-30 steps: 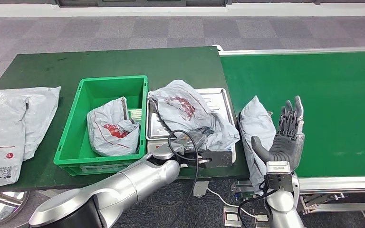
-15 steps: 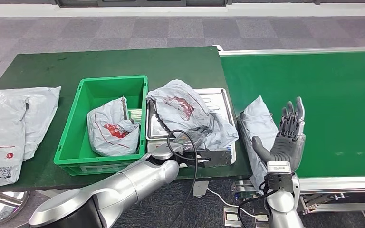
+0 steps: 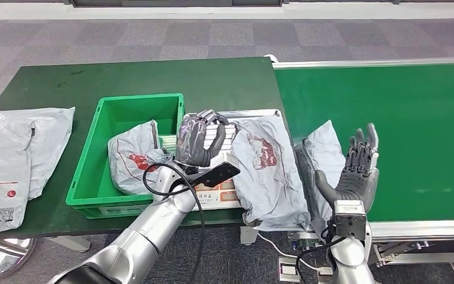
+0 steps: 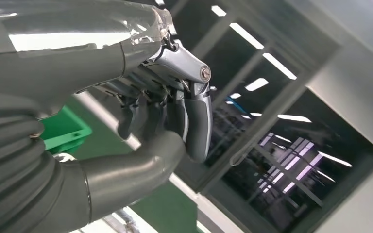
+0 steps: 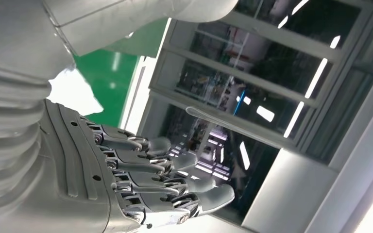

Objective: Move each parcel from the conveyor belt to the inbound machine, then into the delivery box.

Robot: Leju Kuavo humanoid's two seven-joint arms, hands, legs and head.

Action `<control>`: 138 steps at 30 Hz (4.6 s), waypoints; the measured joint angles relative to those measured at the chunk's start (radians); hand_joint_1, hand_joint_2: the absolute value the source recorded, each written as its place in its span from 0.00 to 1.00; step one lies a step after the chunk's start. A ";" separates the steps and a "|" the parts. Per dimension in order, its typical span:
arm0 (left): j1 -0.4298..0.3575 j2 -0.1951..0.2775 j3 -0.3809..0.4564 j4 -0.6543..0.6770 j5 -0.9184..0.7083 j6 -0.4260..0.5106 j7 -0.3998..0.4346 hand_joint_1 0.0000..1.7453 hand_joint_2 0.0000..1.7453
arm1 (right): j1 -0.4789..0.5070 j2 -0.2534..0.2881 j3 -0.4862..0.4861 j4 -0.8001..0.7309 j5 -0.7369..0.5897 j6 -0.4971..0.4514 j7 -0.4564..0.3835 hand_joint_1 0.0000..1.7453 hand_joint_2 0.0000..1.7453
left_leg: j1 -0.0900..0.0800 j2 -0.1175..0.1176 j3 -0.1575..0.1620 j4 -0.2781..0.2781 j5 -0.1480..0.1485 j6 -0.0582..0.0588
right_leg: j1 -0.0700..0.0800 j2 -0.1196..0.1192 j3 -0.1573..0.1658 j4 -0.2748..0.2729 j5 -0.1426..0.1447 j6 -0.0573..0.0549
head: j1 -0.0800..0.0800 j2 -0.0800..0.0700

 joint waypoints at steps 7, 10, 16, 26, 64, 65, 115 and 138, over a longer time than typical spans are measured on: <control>0.031 -0.001 0.120 -0.049 -0.006 -0.005 -0.061 1.00 1.00 | 0.003 -0.001 0.000 0.000 -0.036 -0.025 -0.013 0.00 1.00 | 0.000 -0.002 -0.001 0.000 -0.001 0.000 | 0.000 -0.001 0.000 0.000 0.000 0.000 | 0.000 0.000; 0.036 -0.001 0.152 -0.058 -0.005 -0.005 -0.079 1.00 1.00 | 0.003 -0.001 0.000 0.000 -0.052 -0.041 -0.014 0.00 1.00 | 0.000 -0.002 -0.001 0.000 -0.001 0.000 | -0.001 -0.001 0.000 0.000 0.000 0.000 | 0.000 0.000; 0.037 -0.001 0.189 -0.066 0.017 -0.005 -0.112 1.00 1.00 | 0.002 -0.003 0.000 0.000 -0.068 -0.054 -0.014 0.00 1.00 | 0.000 -0.002 -0.001 0.000 -0.001 0.000 | 0.000 -0.001 0.000 0.000 0.000 0.000 | 0.000 0.000; 0.023 -0.005 0.195 -0.043 0.158 -0.076 -0.156 0.16 1.00 | -0.001 -0.013 0.000 0.001 -0.082 -0.058 -0.014 0.00 1.00 | 0.000 -0.002 -0.001 0.000 -0.001 0.000 | -0.001 -0.001 -0.001 -0.001 0.000 0.000 | 0.000 0.000; -0.122 -0.014 -0.839 0.158 0.345 -0.259 0.577 0.00 1.00 | 0.037 -0.017 -0.052 -0.001 -0.016 0.035 -0.015 0.00 1.00 | -0.001 -0.003 -0.002 0.000 -0.002 0.001 | -0.001 -0.003 -0.001 -0.001 -0.001 0.001 | 0.000 0.000; -0.122 -0.013 -0.842 0.169 0.329 -0.259 0.602 0.00 1.00 | 0.039 -0.017 -0.052 -0.002 -0.016 0.035 -0.015 0.00 1.00 | -0.001 -0.003 -0.002 0.000 -0.002 0.001 | -0.001 -0.003 -0.001 -0.001 -0.001 0.001 | 0.000 0.000; -0.186 -0.012 -0.861 0.282 0.311 -0.496 0.635 1.00 1.00 | 0.064 -0.008 -0.053 -0.028 0.001 0.065 -0.002 0.00 1.00 | -0.001 -0.004 0.002 0.000 -0.003 0.001 | -0.001 -0.003 0.004 -0.001 -0.002 0.001 | 0.000 0.000; -0.127 -0.009 -0.761 0.292 0.262 -0.331 0.435 1.00 1.00 | 0.033 0.005 -0.070 -0.027 0.002 0.083 -0.006 0.00 1.00 | -0.001 -0.007 0.002 0.000 -0.003 0.001 | -0.001 -0.006 0.005 -0.001 -0.002 0.001 | 0.000 0.000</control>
